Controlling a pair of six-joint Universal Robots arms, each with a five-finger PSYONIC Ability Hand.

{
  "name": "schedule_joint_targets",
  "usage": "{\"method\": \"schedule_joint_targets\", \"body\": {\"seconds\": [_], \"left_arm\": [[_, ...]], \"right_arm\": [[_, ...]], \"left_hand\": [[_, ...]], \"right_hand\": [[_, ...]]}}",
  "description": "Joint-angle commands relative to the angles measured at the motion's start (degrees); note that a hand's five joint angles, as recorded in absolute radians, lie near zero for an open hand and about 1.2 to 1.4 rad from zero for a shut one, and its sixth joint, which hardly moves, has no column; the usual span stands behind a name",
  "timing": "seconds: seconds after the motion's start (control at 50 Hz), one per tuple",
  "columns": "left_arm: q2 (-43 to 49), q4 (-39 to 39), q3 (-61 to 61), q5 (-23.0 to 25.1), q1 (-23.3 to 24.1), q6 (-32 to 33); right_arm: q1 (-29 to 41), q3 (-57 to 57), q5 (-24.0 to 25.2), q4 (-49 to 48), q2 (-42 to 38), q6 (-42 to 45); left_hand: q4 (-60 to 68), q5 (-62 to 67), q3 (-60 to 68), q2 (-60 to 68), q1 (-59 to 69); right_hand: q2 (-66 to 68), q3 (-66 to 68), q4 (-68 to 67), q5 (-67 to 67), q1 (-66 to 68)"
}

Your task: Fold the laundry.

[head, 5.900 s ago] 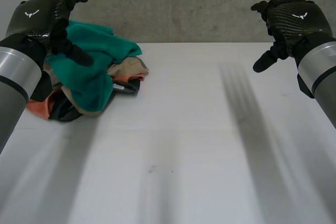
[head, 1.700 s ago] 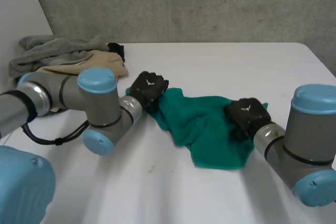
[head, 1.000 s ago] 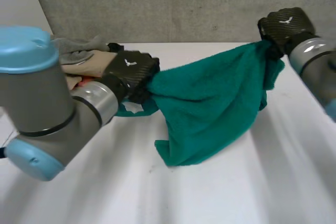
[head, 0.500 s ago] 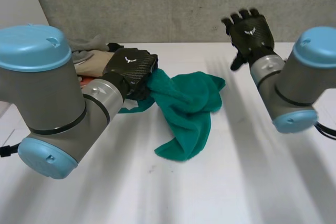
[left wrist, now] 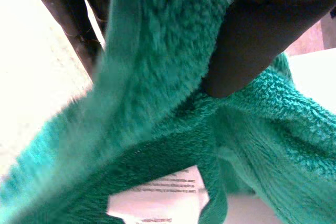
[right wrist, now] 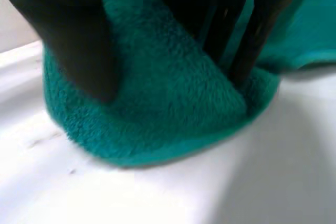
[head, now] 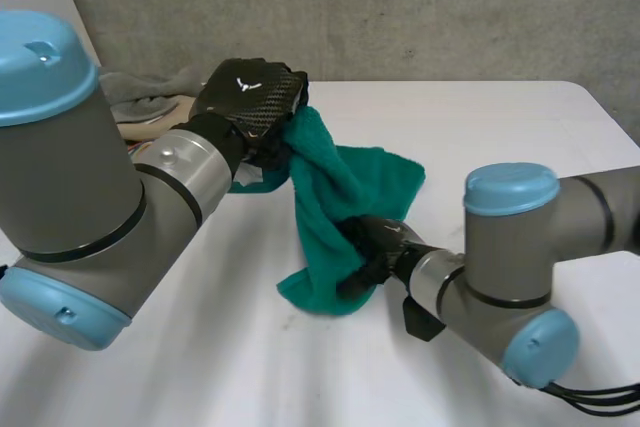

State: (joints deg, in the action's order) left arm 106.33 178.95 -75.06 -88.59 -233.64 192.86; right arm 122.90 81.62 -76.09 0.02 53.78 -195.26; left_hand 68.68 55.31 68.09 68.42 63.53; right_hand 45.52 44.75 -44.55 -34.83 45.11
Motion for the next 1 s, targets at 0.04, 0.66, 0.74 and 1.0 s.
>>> {"method": "schedule_joint_targets", "body": {"seconds": [0.04,0.66,0.74,1.0], "left_arm": [[-3.06,0.00,-0.26,0.09,-0.15,0.06],[8.00,4.39,2.02,2.46,-6.55,-4.42],[12.66,7.03,3.16,2.64,-11.13,-3.81],[19.79,7.03,6.60,2.11,-16.05,-2.75]], "right_arm": [[0.76,0.03,-6.97,-1.17,2.80,4.09],[1.37,-1.64,-7.14,6.04,19.53,21.95],[7.60,-3.39,-7.06,2.02,11.72,18.09],[11.13,-7.97,-4.95,-1.00,2.46,20.36]], "left_hand": [[11.32,14.69,11.91,11.58,16.47],[11.32,14.69,11.91,11.58,16.47],[11.32,14.69,11.91,11.58,16.47],[-43.16,-39.78,-42.56,-42.89,-38.00]], "right_hand": [[34.48,35.25,-35.45,-35.17,34.89],[34.48,35.25,-35.45,-35.17,34.89],[34.48,35.25,-35.45,-35.17,34.89],[-35.52,-34.75,34.55,34.83,-35.11]]}}
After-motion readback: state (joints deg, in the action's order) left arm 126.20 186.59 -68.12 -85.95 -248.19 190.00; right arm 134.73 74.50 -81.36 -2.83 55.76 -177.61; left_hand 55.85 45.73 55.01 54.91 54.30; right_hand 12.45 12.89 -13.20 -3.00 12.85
